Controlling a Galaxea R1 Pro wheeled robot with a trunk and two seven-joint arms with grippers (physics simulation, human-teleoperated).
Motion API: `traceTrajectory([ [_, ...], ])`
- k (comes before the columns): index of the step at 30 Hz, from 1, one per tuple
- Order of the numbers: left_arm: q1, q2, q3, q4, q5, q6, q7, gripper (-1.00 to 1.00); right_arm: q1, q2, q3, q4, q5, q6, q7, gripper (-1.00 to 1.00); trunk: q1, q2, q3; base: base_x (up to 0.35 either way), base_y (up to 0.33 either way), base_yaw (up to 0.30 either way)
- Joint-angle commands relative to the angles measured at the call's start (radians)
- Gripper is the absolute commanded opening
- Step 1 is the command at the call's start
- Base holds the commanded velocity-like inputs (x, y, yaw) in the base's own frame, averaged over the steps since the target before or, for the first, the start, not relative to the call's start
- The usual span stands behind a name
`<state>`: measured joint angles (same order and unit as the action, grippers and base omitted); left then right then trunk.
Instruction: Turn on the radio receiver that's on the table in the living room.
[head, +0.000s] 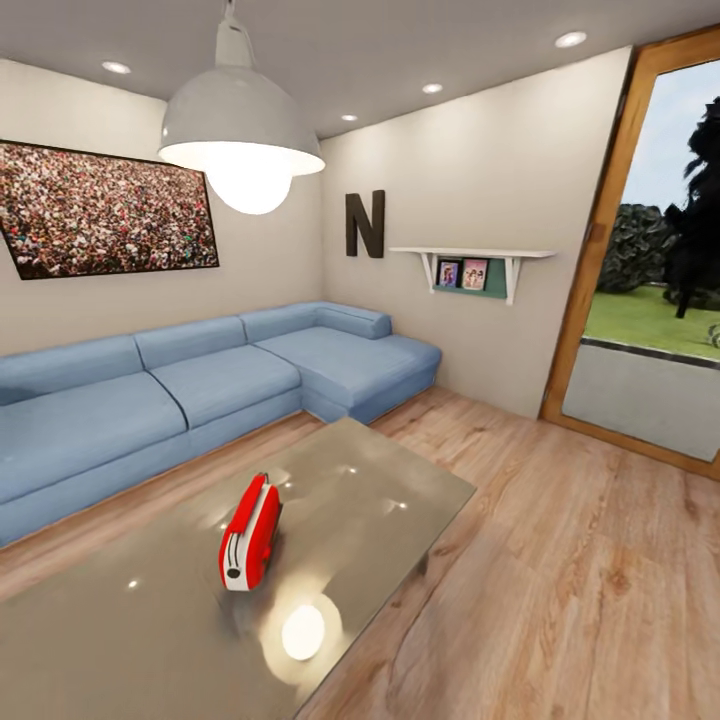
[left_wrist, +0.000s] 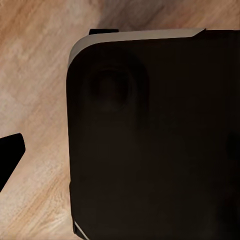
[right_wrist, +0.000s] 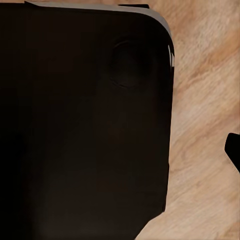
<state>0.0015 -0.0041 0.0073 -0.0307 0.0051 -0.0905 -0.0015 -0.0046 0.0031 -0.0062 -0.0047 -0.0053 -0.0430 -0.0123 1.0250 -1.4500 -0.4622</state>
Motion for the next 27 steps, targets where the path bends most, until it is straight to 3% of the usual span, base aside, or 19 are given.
traceTrajectory([
  [1, 0.0, 0.0, 0.0, 0.0, 0.0, 0.0, 0.0, 1.0, 0.0, 0.0, 0.0, 0.0, 0.0, 0.0, 0.0, 1.0, 0.0, 0.0, 0.0, 0.091, 0.0, 0.013],
  [13, 0.0, 0.0, 0.0, 0.0, 0.001, 0.0, 0.0, 1.0, 0.0, 0.0, 0.001, 0.0, 0.001, 0.0, 0.0, 1.0, 0.0, 0.0, 0.0, 0.235, 0.0, 0.002],
  [21, 0.0, 0.001, 0.0, 0.0, 0.001, 0.0, 0.001, 1.0, 0.0, 0.0, 0.0, 0.0, 0.001, 0.0, 0.0, 1.0, 0.0, 0.0, 0.0, 0.051, 0.0, 0.021],
  [27, 0.0, 0.001, 0.0, 0.0, 0.001, 0.0, 0.001, 1.0, 0.0, 0.0, 0.003, 0.0, 0.002, -0.001, 0.0, 1.0, 0.0, 0.0, 0.0, 0.004, 0.0, 0.216],
])
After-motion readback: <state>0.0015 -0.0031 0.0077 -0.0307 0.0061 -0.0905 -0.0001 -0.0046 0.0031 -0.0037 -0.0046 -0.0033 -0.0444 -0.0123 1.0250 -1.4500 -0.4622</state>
